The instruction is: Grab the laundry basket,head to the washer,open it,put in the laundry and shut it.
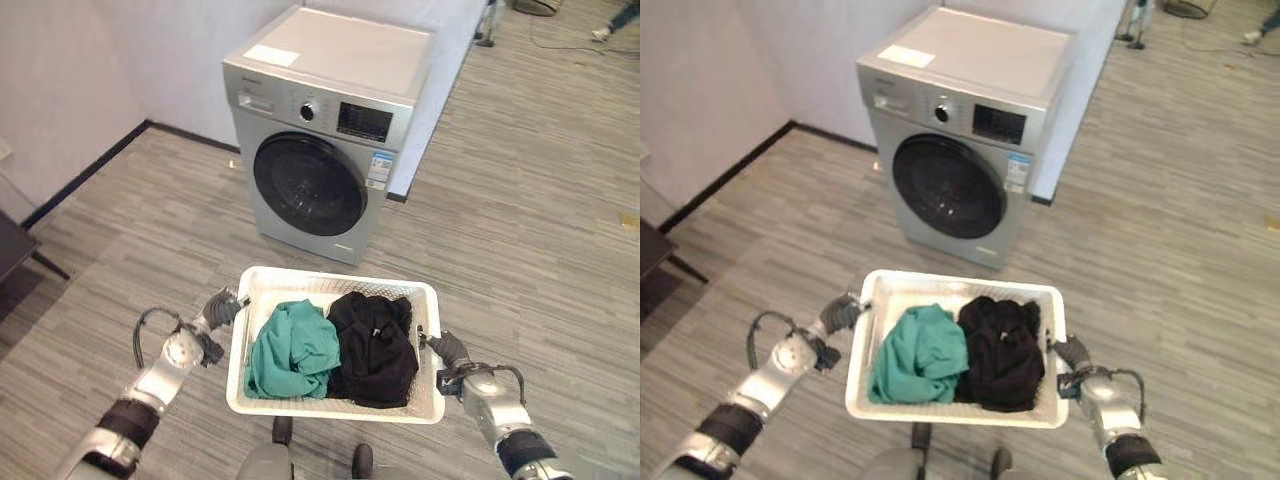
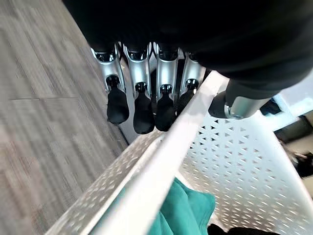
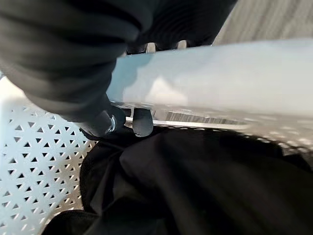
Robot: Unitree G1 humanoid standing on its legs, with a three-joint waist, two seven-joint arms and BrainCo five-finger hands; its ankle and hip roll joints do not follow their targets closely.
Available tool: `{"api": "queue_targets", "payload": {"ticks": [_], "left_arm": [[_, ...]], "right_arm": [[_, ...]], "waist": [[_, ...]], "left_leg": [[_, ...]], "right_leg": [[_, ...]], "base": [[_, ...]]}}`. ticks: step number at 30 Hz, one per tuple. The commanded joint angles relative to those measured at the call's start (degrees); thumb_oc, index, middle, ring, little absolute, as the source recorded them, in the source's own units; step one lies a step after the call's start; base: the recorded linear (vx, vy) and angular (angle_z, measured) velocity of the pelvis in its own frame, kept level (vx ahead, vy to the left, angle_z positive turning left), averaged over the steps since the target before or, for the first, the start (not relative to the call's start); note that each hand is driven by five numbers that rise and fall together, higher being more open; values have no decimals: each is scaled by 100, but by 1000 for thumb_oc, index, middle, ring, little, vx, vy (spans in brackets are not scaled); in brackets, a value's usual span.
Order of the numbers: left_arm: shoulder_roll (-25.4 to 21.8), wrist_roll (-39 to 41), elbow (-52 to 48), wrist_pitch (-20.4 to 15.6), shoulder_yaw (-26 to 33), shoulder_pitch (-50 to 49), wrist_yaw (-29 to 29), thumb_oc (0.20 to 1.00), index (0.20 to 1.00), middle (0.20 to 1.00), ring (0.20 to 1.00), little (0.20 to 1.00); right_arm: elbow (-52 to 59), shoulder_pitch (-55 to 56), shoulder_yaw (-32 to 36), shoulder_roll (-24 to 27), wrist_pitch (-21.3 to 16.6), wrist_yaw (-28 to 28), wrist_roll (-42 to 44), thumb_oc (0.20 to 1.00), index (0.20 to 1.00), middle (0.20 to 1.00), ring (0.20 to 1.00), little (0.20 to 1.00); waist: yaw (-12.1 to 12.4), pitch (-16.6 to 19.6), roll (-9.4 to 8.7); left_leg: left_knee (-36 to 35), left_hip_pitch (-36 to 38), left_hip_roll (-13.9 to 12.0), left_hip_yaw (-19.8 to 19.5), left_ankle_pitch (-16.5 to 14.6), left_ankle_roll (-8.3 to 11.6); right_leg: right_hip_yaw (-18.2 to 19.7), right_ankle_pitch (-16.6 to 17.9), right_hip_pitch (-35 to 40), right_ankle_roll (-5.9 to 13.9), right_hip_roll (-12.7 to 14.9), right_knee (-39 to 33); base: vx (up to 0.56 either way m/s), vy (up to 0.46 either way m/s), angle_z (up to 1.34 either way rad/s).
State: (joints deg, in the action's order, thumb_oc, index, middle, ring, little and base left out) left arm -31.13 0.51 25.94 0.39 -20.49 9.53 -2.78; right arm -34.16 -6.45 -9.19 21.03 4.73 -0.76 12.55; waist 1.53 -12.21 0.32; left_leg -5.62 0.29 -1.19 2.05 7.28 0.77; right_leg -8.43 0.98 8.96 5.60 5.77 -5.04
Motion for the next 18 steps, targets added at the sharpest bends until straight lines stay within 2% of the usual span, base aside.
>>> {"api": "queue_targets", "payload": {"ticks": [1,7,8,11,14,15,16,18], "left_arm": [[-162,27,751,-37,1056,330,-647,200,200,200,200,200],[-245,60,716,-55,1095,394,-650,200,200,200,200,200],[-313,46,635,-72,1172,386,-661,200,200,200,200,200],[-379,59,524,-86,1241,359,-668,200,200,200,200,200],[-529,118,330,-112,1373,385,-707,200,200,200,200,200],[-529,118,329,-111,1372,385,-706,200,200,200,200,200],[-561,228,128,-124,1545,433,-808,200,200,200,200,200],[-569,315,10,-143,1635,487,-934,200,200,200,200,200]], "right_arm": [[36,431,341,781,-328,-219,-149,200,200,200,200,200],[432,554,517,902,-346,-260,-115,200,200,200,200,200],[854,659,694,1023,-393,-280,-83,200,200,200,200,200],[1151,700,796,1114,-404,-278,-97,200,200,200,200,200],[1574,726,955,1308,-408,-328,-43,200,200,200,200,200],[1576,727,956,1308,-406,-328,-44,200,200,200,200,200],[1900,756,1121,1437,-435,-413,-70,200,200,200,200,200],[2057,632,1155,1529,-456,-518,-17,200,200,200,200,200]], "waist": [[-4,387,198],[-35,353,200],[-65,342,171],[-72,292,129],[-89,181,22],[-94,186,27],[-57,-2,-49],[-4,-136,-72]], "left_leg": [[62,327,-468,460,-693,389],[62,328,-484,384,-657,425],[81,397,-529,365,-658,453],[367,356,-606,342,-749,484],[1328,50,-841,293,-977,528],[1356,28,-846,283,-991,528],[2488,-434,-998,156,-666,530],[3209,-905,-918,-132,-558,473]], "right_leg": [[-458,-33,-401,235,157,4],[-453,-104,-343,183,128,4],[-434,-167,-278,127,81,35],[-355,-266,-298,51,35,217],[-251,-463,-338,-145,-104,473],[-256,-463,-345,-146,-109,475],[-238,-505,-246,-311,-228,523],[-280,-537,-196,-373,-309,482]], "base": [[33,2,-1],[40,-37,1],[96,-111,3],[52,-92,5],[45,-151,12],[42,-207,17],[21,-160,15],[12,-110,32]]}}
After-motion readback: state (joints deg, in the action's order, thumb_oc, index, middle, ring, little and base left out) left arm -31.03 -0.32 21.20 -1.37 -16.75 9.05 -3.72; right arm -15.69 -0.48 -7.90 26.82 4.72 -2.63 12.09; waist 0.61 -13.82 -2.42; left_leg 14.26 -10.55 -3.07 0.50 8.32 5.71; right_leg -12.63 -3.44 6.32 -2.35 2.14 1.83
